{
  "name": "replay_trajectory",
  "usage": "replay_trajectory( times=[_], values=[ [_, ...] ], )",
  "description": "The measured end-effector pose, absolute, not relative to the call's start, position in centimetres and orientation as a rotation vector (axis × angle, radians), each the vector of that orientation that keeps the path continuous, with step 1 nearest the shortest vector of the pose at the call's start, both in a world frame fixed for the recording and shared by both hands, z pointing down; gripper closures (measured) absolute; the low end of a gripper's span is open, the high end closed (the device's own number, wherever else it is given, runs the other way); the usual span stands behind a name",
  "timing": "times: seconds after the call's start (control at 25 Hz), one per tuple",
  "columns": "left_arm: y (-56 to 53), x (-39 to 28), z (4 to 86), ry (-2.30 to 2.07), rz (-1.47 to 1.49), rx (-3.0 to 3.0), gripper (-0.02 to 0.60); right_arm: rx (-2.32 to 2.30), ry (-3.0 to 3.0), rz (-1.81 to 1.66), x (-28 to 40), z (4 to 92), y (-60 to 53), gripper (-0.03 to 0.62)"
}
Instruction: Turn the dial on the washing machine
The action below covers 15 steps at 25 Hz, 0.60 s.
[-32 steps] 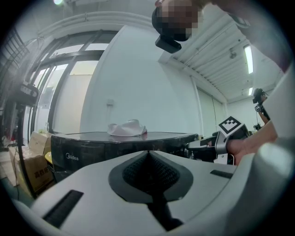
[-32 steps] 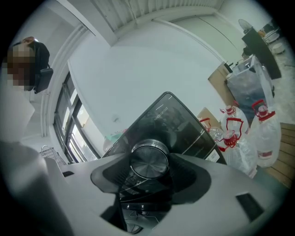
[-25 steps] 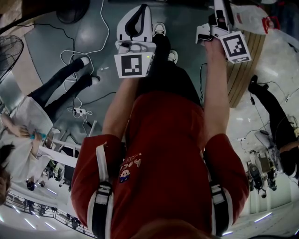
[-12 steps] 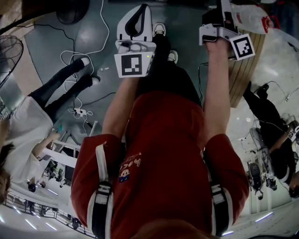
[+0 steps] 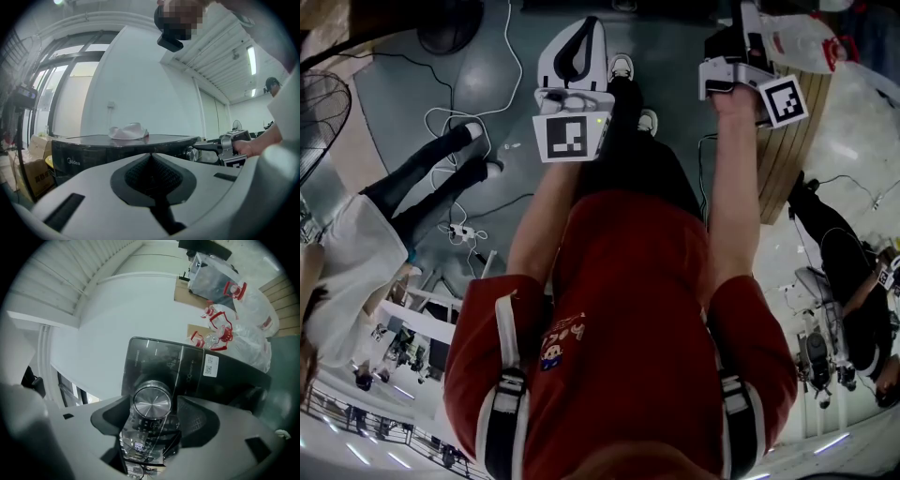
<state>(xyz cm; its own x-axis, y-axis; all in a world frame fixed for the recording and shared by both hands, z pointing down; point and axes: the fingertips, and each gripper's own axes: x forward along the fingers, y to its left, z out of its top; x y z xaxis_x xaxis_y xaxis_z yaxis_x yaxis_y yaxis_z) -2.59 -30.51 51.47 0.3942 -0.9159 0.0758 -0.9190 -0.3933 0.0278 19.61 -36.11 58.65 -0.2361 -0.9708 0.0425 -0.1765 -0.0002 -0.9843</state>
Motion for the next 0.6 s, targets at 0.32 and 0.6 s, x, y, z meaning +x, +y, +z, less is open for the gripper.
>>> replay_trajectory(
  times=[0.32, 0.6],
  values=[
    [-26.6, -3.0, 47.5, -1.738, 0.068, 2.592, 0.566, -1.267, 1.584, -1.323, 19.6, 56.3, -29.7, 0.286],
    [-20.4, -4.5, 43.4, -1.747, 0.081, 2.535, 0.565, -1.295, 1.659, -1.313, 18.6, 51.4, -22.6, 0.298]
  ],
)
